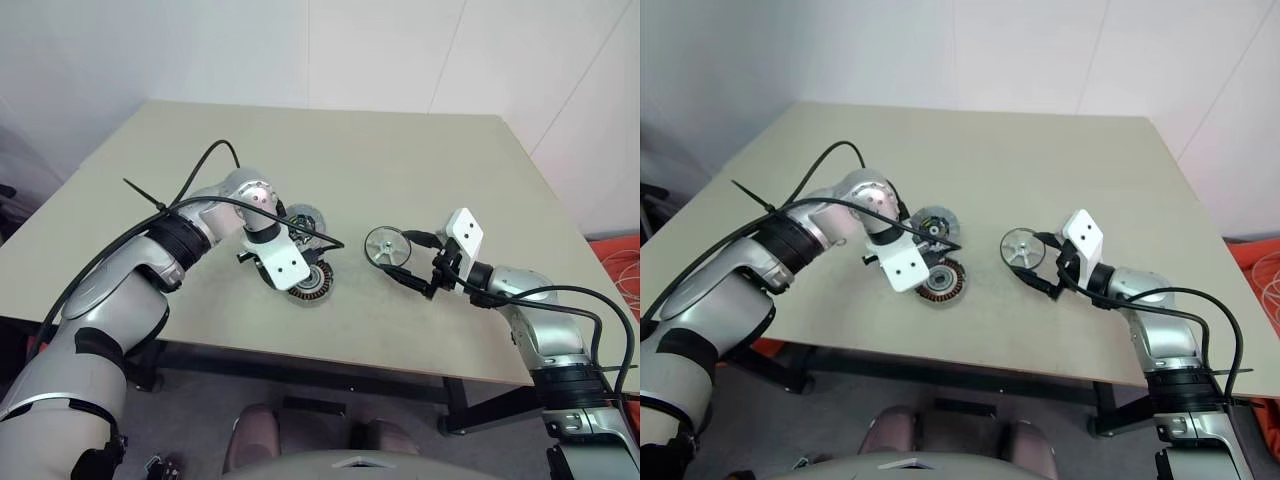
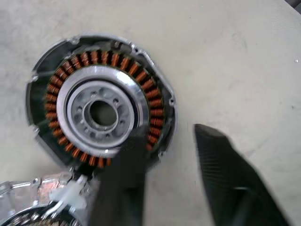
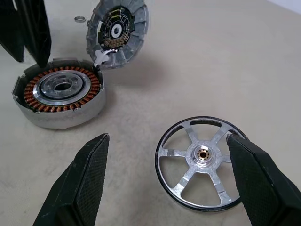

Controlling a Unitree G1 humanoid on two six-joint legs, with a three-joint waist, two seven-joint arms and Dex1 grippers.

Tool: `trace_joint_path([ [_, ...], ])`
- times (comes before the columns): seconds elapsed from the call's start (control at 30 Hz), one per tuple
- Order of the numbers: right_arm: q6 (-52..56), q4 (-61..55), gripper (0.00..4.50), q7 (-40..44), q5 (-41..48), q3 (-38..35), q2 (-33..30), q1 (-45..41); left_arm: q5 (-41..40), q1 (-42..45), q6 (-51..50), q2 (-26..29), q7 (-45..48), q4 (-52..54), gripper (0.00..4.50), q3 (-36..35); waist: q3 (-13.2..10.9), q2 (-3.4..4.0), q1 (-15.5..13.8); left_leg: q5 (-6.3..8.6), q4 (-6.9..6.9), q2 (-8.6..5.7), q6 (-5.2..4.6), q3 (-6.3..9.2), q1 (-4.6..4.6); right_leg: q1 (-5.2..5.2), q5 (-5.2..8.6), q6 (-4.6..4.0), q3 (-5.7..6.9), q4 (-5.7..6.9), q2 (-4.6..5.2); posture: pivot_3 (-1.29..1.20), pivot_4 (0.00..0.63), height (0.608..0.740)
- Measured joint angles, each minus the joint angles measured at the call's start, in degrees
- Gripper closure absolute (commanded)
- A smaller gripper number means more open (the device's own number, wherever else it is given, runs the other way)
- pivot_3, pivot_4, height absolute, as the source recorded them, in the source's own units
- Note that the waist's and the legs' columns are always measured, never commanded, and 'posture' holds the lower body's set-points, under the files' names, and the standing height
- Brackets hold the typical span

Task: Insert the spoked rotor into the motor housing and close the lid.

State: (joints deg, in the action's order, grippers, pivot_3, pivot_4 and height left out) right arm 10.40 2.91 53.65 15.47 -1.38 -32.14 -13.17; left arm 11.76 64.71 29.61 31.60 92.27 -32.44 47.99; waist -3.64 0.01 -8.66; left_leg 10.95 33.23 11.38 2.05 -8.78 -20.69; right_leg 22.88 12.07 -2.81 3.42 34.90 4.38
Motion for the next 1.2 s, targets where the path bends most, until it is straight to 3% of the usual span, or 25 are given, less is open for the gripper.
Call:
trace_joint_path([
  [0.17, 0.0, 0.7, 0.0, 0.0, -0.1, 0.1, 0.0, -0.2, -1.2, 0.0, -2.7, -0.9, 0.0, 1.0, 0.2, -1.6, 0.0, 0.0, -0.1, -0.01, 0.07, -0.01, 0.02, 0.02, -0.05, -0.01, -0.01, 0.0, 0.0, 0.02, 0.0, 0.0, 0.0, 0.74],
  [0.3, -0.1, 0.8, 0.0, 0.1, -0.1, 0.2, 0.0, -0.7, -7.2, -1.3, -15.9, 1.9, 0.0, 10.1, 0.2, -4.5, 0.0, 0.03, 0.1, -0.02, 0.05, 0.02, 0.04, -0.01, -0.01, 0.05, 0.0, -0.02, 0.0, 0.09, -0.01, 0.0, 0.0, 0.74],
  [0.4, -0.2, 0.9, 0.0, 0.3, -0.1, 0.3, -0.1, -0.8, -11.7, -7.9, -28.6, 6.8, 0.0, 22.8, 0.2, -8.6, 0.1, 0.14, 0.9, -0.03, -0.04, 0.04, 0.08, -0.1, 0.04, 0.08, 0.07, -0.11, -0.07, 0.17, -0.03, 0.0, 0.0, 0.74],
  [0.53, -0.2, 1.0, 0.0, 0.5, 0.0, 0.3, -0.2, -0.9, -17.9, -14.1, -45.6, 8.9, -1.9, 31.2, 0.2, -15.3, 0.1, 0.14, 1.4, -0.09, 0.06, 0.04, 0.16, -0.06, 0.05, 0.14, 0.08, -0.13, -0.06, 0.36, -0.05, 0.0, 0.0, 0.74],
  [0.63, -0.4, 1.0, 0.0, 0.8, 0.0, 0.4, -0.3, -0.9, -23.4, -18.7, -56.4, 10.1, -5.9, 35.3, 0.2, -23.3, 0.1, 0.16, 1.6, -0.1, 0.09, 0.03, 0.17, -0.07, 0.17, 0.05, 0.09, -0.13, -0.11, 0.49, -0.05, 0.0, 0.0, 0.74],
  [0.77, -0.6, 1.1, 0.0, 1.3, 0.0, 0.3, -0.9, -0.8, -31.9, -30.9, -68.8, 7.9, -18.6, 41.1, 0.2, -39.0, 0.1, 0.22, 2.0, -0.09, 0.1, 0.04, 0.15, -0.07, 0.31, -0.03, 0.1, -0.14, -0.14, 0.57, -0.08, 0.0, 0.0, 0.74],
  [0.97, -0.7, 2.2, 0.0, 2.4, 0.0, 0.3, -1.4, -1.8, -34.1, -43.9, -74.6, 1.1, -38.4, 46.4, 0.2, -52.8, 0.1, 0.2, 2.6, -0.07, 0.13, 0.02, 0.08, 0.0, 0.51, -0.28, 0.26, 0.14, -0.12, 0.5, -0.1, 0.0, 0.0, 0.74],
  [1.2, -1.2, 3.5, 0.0, 3.3, -0.3, 1.0, -1.3, -3.4, -32.7, -47.9, -70.1, -7.3, -55.6, 45.0, 0.2, -59.8, 0.1, 0.17, 3.0, -0.09, 0.12, 0.01, 0.02, 0.04, 0.53, -0.37, 0.32, 0.25, -0.11, 0.42, -0.12, 0.0, 0.0, 0.74],
])
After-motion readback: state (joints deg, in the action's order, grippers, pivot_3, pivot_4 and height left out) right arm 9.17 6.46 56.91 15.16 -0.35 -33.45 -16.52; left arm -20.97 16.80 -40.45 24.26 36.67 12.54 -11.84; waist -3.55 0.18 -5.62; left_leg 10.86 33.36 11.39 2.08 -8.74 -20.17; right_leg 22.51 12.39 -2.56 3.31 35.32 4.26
